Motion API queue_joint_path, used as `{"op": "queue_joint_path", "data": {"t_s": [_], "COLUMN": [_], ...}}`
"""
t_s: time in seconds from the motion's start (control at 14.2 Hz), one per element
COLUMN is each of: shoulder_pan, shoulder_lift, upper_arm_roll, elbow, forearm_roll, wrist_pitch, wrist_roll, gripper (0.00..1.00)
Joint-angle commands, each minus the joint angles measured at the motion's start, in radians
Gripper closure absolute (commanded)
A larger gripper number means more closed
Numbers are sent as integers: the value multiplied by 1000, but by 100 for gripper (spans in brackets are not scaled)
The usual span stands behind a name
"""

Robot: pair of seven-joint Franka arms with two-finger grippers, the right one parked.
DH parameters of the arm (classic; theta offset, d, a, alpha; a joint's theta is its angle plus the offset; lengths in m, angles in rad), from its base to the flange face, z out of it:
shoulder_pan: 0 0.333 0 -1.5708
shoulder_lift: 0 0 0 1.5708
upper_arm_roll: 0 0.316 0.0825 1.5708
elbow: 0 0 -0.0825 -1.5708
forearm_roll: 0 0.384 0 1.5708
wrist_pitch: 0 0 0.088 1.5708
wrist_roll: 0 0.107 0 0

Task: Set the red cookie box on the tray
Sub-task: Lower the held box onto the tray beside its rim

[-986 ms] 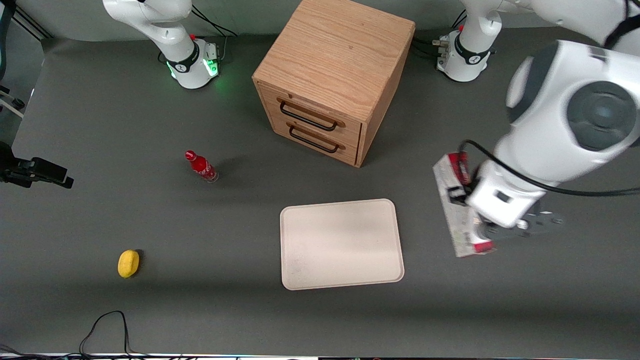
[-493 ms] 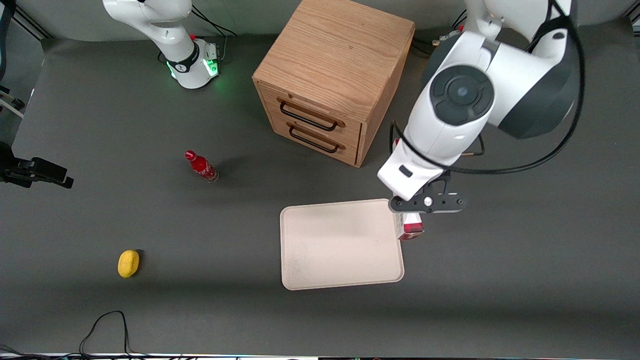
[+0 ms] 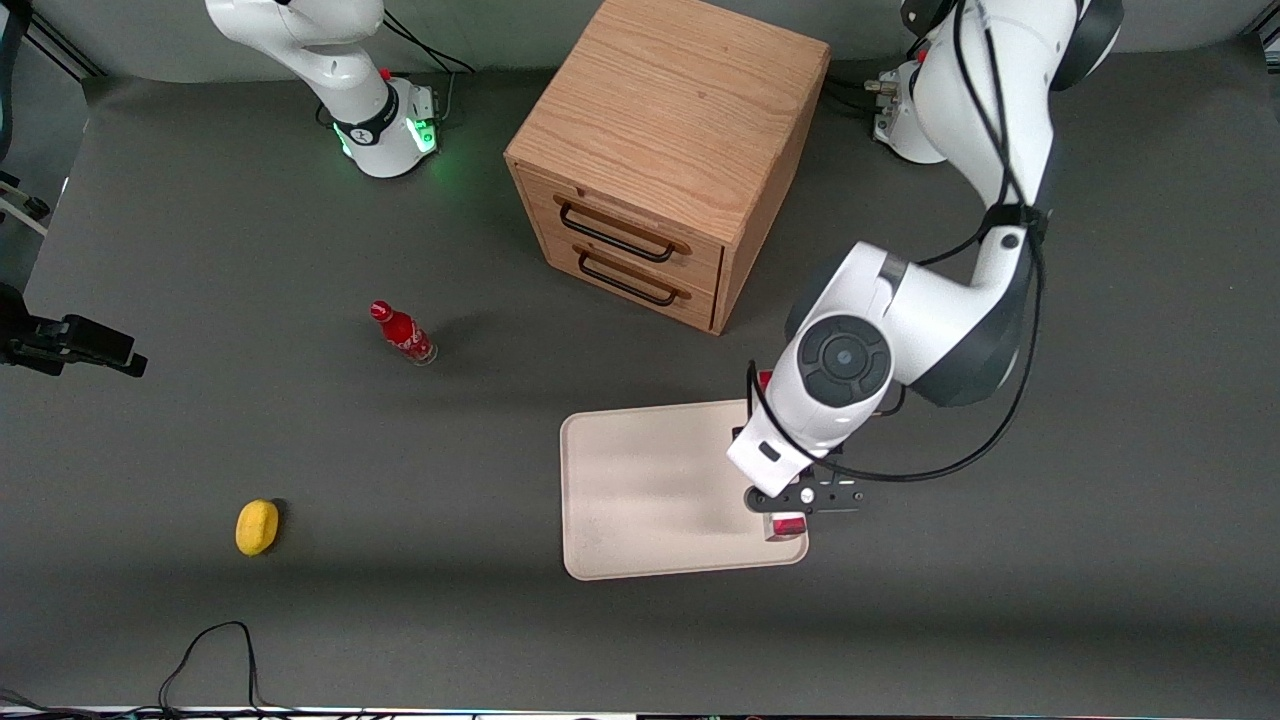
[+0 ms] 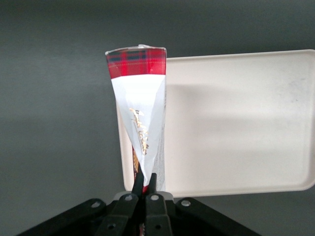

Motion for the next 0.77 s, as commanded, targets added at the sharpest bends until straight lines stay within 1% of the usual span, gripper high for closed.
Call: {"op": "queue_joint_path", "data": {"t_s": [0.0, 0.21, 0.56, 0.7], "shoulder_pan": [-4, -2, 1, 12], "shoulder_lift": [26, 69, 84, 87], "upper_arm_roll": [8, 10, 10, 10], "elbow": [-68, -72, -88, -98], "forearm_roll": [14, 15, 23, 23], "wrist_pitch": [99, 146, 159, 205], "wrist_roll": [-17, -22, -65, -65], "gripper": [100, 100, 100, 100]}}
